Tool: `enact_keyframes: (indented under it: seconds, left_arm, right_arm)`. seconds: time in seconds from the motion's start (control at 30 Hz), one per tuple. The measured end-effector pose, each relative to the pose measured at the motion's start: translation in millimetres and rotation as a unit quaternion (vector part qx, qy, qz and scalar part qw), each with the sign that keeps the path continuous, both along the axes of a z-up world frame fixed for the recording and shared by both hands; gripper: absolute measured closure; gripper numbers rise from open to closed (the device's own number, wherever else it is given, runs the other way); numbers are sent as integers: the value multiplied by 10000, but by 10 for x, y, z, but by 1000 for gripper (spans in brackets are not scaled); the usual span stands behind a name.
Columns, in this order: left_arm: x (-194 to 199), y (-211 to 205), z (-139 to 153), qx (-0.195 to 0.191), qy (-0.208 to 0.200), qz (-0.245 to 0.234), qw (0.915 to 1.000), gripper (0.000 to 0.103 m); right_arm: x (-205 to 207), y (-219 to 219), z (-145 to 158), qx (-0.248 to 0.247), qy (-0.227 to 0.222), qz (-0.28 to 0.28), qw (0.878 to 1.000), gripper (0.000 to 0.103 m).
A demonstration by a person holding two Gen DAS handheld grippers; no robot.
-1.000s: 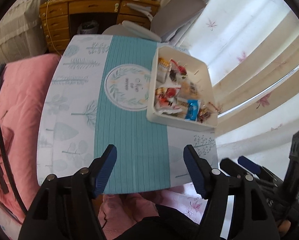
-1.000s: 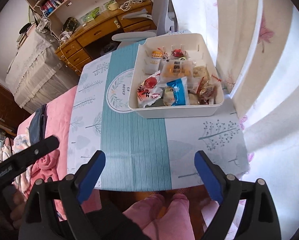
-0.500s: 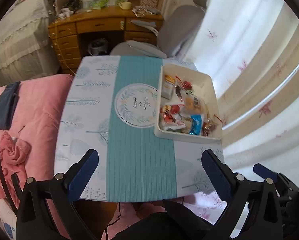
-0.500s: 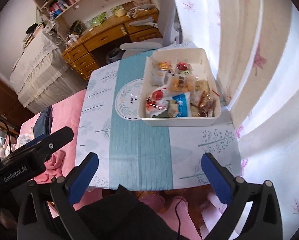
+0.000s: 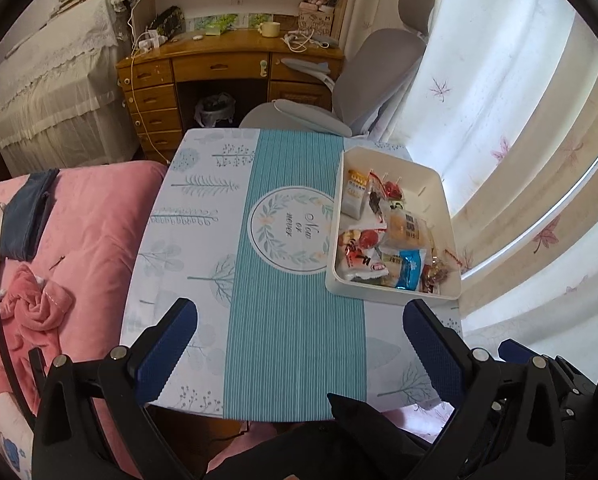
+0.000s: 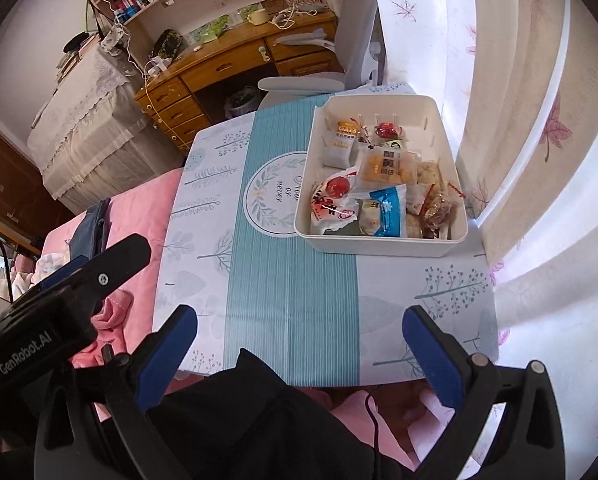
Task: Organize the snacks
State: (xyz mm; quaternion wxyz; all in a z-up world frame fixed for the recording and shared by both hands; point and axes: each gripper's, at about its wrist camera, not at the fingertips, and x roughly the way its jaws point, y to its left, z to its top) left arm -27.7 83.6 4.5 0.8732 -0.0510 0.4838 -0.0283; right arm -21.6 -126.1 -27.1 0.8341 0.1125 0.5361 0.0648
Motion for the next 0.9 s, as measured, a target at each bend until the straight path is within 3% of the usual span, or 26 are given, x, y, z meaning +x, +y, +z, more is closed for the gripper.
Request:
enact_keyframes:
  seconds: [0.5, 0.9]
  left_arm:
    - [91, -84, -36, -46, 126, -90, 9999, 1]
    - [59, -40, -80, -118, 289, -7, 9995, 1]
  right_arm:
    - [54, 58, 42, -63, -185, 134, 9997, 0]
    - [62, 106, -50, -48, 68, 263, 9996, 0]
